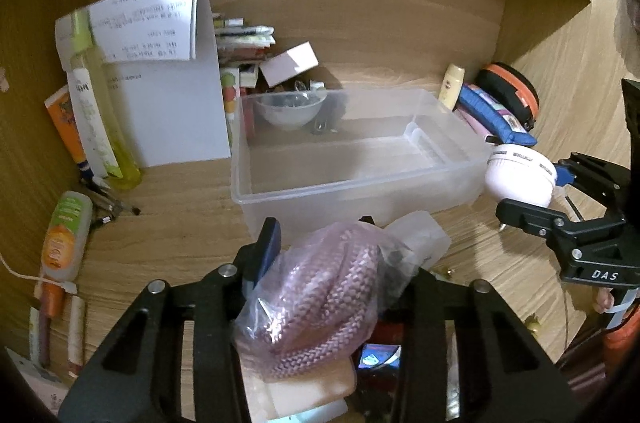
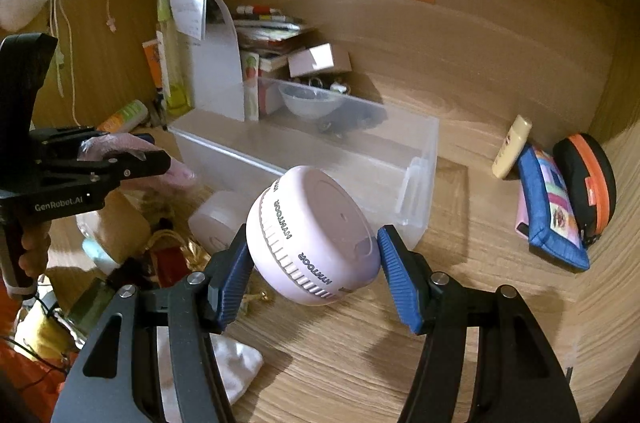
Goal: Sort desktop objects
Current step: 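Carry the bagged pink rope with left tool while right carries pink round container toward bin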
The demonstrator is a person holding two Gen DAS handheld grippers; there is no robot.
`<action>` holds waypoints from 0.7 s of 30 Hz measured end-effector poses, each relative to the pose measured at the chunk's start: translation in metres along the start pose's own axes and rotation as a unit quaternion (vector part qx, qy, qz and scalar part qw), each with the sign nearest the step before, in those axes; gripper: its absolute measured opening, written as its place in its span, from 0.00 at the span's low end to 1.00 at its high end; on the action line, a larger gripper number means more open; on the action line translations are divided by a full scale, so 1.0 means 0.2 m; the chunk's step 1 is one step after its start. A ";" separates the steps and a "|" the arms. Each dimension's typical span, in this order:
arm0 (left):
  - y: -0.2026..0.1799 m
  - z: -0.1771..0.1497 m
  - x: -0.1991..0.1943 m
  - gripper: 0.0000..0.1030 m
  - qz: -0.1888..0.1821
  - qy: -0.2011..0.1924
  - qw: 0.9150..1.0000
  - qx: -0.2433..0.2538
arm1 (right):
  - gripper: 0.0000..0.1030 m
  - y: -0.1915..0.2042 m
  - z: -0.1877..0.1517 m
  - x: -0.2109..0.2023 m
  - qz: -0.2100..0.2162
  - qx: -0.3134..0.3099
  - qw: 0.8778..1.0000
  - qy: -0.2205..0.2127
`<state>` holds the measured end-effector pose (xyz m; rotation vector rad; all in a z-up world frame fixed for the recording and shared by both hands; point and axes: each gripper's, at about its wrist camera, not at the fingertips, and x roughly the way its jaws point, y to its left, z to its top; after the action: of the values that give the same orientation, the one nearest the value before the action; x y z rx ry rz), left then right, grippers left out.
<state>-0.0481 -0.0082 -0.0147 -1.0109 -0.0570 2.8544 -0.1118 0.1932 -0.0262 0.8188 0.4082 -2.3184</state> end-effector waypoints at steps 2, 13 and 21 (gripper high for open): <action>-0.01 0.01 -0.04 0.37 0.001 -0.010 1.000 0.003 | 0.56 0.01 0.01 -0.02 0.000 -0.002 1.000 -0.007; 0.00 0.08 -0.21 0.37 -0.005 -0.047 0.999 -0.002 | 0.56 0.02 0.13 -0.10 0.005 -0.004 0.999 -0.043; 0.02 0.18 -0.27 0.37 -0.009 -0.062 0.998 -0.001 | 0.56 -0.02 0.22 -0.10 0.004 -0.004 0.998 -0.062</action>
<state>-0.0291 -0.0185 0.0471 -0.8269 -0.0783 2.8978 -0.1215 0.1847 0.0205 0.6682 0.3583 -2.3439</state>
